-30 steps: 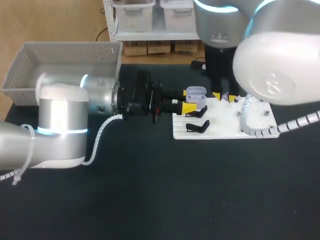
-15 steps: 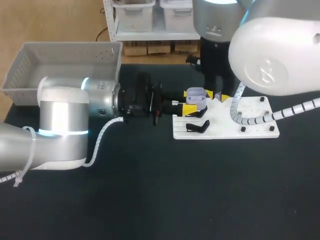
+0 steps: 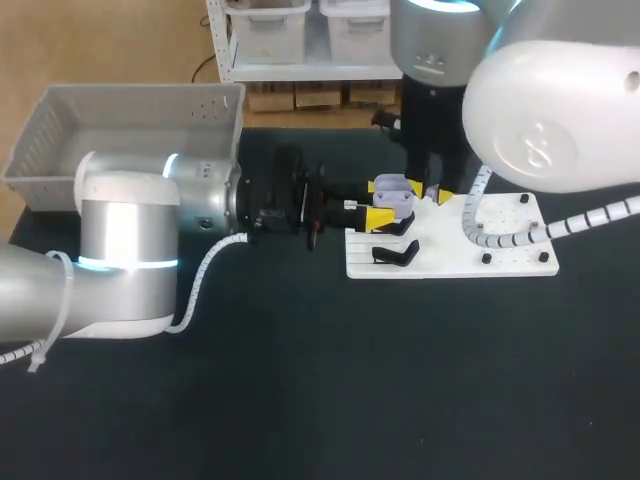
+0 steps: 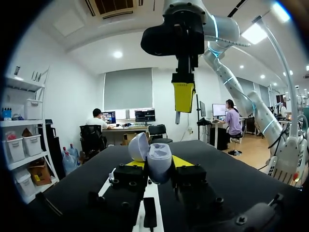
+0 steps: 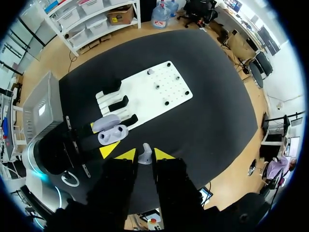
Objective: Pick up each earbud case from the left stands, insert the matching earbuds, close the lid, and place the case in the box.
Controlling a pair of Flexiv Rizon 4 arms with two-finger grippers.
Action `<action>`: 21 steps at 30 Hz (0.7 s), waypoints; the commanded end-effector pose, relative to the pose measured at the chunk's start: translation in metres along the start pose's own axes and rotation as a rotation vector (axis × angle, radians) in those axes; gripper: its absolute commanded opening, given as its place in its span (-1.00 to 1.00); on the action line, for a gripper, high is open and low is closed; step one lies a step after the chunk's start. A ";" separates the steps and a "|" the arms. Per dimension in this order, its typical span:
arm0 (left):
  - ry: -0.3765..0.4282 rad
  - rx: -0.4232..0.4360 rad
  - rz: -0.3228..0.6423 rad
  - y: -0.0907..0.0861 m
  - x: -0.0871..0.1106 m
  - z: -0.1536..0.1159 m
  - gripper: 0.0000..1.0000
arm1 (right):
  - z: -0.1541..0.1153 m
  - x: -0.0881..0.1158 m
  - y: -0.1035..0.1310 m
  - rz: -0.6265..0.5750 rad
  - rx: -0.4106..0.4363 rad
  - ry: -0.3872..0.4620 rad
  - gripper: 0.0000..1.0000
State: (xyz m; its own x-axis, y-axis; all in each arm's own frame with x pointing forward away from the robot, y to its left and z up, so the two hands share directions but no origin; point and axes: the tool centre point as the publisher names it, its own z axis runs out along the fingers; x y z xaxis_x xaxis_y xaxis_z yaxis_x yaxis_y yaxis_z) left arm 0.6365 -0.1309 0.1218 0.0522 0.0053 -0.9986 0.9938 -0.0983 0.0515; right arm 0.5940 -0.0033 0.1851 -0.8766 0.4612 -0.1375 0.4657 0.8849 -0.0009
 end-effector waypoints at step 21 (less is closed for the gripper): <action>-0.001 -0.006 0.002 -0.001 0.000 0.000 -1.00 | -0.002 -0.003 0.018 0.205 0.177 -0.119 -1.00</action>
State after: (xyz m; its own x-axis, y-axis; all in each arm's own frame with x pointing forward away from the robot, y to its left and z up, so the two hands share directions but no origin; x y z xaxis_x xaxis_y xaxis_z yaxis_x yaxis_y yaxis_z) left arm 0.6362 -0.1308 0.1220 0.0522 0.0055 -0.9986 0.9939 -0.0976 0.0514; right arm 0.6005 0.0003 0.1888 -0.7560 0.5988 -0.2645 0.6344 0.7698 -0.0706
